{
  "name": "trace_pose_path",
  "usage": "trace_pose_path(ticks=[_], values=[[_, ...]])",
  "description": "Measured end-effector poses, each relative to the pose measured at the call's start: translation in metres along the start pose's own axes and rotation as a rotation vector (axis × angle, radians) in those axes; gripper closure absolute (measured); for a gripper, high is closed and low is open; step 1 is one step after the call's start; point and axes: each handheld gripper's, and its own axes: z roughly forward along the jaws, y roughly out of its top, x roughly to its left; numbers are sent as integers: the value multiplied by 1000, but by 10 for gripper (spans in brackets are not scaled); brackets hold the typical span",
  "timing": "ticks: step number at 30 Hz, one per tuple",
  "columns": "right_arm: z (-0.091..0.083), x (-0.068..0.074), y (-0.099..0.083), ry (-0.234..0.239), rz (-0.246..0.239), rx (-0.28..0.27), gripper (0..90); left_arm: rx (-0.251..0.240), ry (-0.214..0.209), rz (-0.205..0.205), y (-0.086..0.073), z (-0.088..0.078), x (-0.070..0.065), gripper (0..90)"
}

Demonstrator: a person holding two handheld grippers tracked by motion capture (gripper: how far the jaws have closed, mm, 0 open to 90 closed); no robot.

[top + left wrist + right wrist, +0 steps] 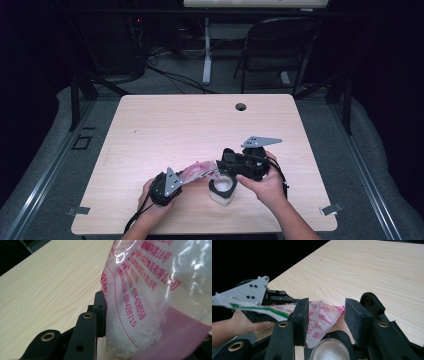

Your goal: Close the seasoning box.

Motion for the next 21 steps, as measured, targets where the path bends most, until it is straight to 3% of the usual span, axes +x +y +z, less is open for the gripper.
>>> trace_pose_path(ticks=[5, 13, 21], values=[[-3, 0, 0, -2, 1, -10, 550, -8, -15, -82, -2, -2, 9, 763], [-6, 0, 0, -2, -4, -11, 547, -32, -17, -164, -5, -7, 21, 771], [-8, 0, 0, -5, -7, -10, 538, -65, 41, -238, -5, -22, 42, 770]])
